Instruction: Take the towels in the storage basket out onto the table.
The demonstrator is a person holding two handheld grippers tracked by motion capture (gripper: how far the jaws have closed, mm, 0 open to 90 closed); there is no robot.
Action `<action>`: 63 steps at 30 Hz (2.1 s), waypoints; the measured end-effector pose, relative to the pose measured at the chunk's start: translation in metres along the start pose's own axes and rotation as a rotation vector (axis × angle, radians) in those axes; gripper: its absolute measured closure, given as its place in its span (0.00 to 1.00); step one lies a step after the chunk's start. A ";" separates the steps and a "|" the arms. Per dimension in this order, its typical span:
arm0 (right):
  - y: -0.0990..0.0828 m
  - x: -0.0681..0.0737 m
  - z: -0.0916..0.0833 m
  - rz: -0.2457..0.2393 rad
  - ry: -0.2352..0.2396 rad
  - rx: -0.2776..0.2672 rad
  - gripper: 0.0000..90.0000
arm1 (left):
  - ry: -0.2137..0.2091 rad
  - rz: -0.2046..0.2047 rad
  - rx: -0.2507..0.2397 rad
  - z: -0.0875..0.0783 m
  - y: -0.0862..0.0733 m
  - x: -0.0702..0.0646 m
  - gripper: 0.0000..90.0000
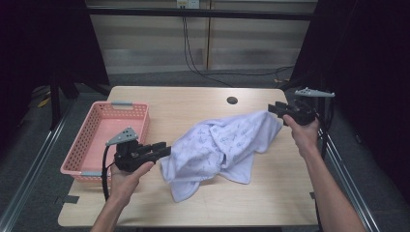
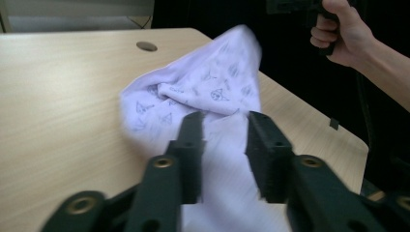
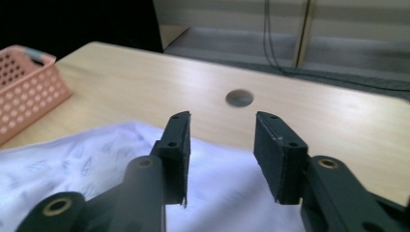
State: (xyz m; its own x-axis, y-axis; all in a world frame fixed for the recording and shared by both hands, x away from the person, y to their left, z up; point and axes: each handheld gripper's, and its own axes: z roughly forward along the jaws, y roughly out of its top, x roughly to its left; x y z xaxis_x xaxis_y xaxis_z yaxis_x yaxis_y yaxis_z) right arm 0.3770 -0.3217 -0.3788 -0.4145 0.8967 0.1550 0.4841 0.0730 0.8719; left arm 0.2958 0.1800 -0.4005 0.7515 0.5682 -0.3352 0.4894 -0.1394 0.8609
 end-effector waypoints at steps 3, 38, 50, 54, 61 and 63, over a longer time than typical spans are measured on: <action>-0.013 0.010 0.001 -0.023 0.037 0.020 0.61 | -0.009 0.020 0.016 0.003 0.000 -0.004 0.63; -0.132 0.053 0.026 -0.157 0.092 0.368 0.97 | -0.107 -0.035 0.202 0.046 -0.055 0.009 0.94; -0.116 0.010 0.016 -0.040 -0.014 0.260 0.59 | -0.012 -0.064 0.202 0.055 -0.053 0.030 0.72; -0.112 0.051 -0.001 -0.087 0.120 0.214 0.59 | -0.021 -0.015 0.211 0.056 -0.051 0.016 0.67; -0.129 0.113 -0.003 -0.141 0.342 0.263 0.62 | -0.013 0.023 0.224 0.056 -0.053 0.010 0.66; -0.130 0.125 0.000 -0.152 0.379 0.272 0.63 | -0.011 0.017 0.225 0.056 -0.053 0.010 0.66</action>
State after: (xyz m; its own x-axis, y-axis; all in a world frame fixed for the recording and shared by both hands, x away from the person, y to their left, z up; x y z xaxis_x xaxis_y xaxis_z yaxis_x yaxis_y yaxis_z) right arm 0.2620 -0.2187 -0.4731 -0.7232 0.6484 0.2378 0.5593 0.3477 0.7525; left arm 0.3022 0.1475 -0.4710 0.7647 0.5556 -0.3265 0.5618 -0.3267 0.7600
